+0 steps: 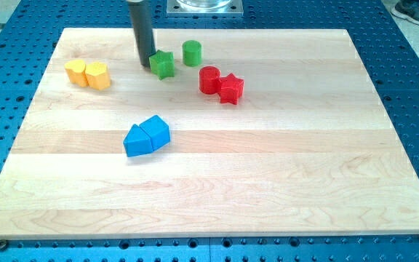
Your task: Push the green circle into the green star
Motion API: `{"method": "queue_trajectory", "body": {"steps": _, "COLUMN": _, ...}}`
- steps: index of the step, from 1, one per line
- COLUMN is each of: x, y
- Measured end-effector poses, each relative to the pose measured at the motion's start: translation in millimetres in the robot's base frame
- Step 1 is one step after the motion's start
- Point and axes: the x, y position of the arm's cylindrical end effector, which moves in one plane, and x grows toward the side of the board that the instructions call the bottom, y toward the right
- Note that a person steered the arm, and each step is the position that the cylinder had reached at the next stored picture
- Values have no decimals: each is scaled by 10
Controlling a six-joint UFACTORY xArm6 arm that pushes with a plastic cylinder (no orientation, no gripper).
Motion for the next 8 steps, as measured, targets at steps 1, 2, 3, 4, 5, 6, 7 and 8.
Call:
{"method": "queue_trajectory", "body": {"steps": 1, "x": 0, "y": 204}}
{"method": "queue_trajectory", "body": {"steps": 2, "x": 188, "y": 246}}
{"method": "queue_trajectory", "body": {"steps": 3, "x": 408, "y": 243}}
{"method": "queue_trajectory", "body": {"steps": 4, "x": -165, "y": -51}}
{"method": "queue_trajectory", "body": {"steps": 5, "x": -564, "y": 281}}
{"method": "queue_trajectory", "body": {"steps": 6, "x": -446, "y": 573}}
{"method": "queue_trajectory", "body": {"steps": 7, "x": -147, "y": 583}}
{"method": "queue_trajectory", "body": {"steps": 8, "x": -202, "y": 761}}
